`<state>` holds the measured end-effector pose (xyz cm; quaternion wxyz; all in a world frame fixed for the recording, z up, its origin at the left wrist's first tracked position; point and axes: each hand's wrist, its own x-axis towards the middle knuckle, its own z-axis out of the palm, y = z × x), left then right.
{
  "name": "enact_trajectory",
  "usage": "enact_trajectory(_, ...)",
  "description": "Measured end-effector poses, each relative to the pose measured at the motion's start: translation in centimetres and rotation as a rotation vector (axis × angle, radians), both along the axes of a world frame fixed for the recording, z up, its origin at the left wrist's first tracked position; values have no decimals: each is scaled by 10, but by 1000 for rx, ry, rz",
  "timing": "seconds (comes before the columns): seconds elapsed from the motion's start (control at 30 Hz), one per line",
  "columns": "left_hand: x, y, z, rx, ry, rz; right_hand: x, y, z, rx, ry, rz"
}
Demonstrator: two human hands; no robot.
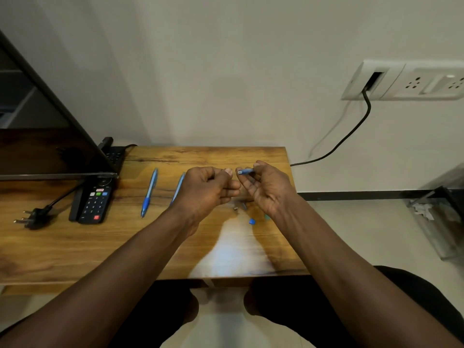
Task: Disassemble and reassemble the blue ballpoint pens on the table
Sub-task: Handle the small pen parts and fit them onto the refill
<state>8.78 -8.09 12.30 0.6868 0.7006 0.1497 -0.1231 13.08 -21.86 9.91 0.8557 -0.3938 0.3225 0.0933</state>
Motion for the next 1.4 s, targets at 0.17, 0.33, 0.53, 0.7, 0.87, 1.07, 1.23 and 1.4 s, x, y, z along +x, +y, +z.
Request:
enact_trajectory(0.17,0,2,-3,60,-19,-1,-1,2,0,-48,-11,-1)
enact_trajectory(0.33,0,3,-3,103,-40,23,-1,4,1,-87,-23,-12)
enact_trajectory(0.53,0,5,-5,138,-71,12,-4,5,2,-108,-33,-29)
enact_trajectory(0.7,-1,4,-6,146,-73,19,-4,5,3,-115,-33,-43)
enact_trajectory(0.87,0,4,-8,183,-96,17,-5,7,3,-121,-35,-34)
enact_trajectory(1.07,0,5,-12,270,-153,38,-6,6,3,-142,-34,-46)
enact_trajectory(1.23,0,7,-12,431,-284,58,-7,9,1,-126,-54,-53)
enact_trajectory(1.4,1,9,-9,345,-327,79,-8,10,2,-52,-61,-71)
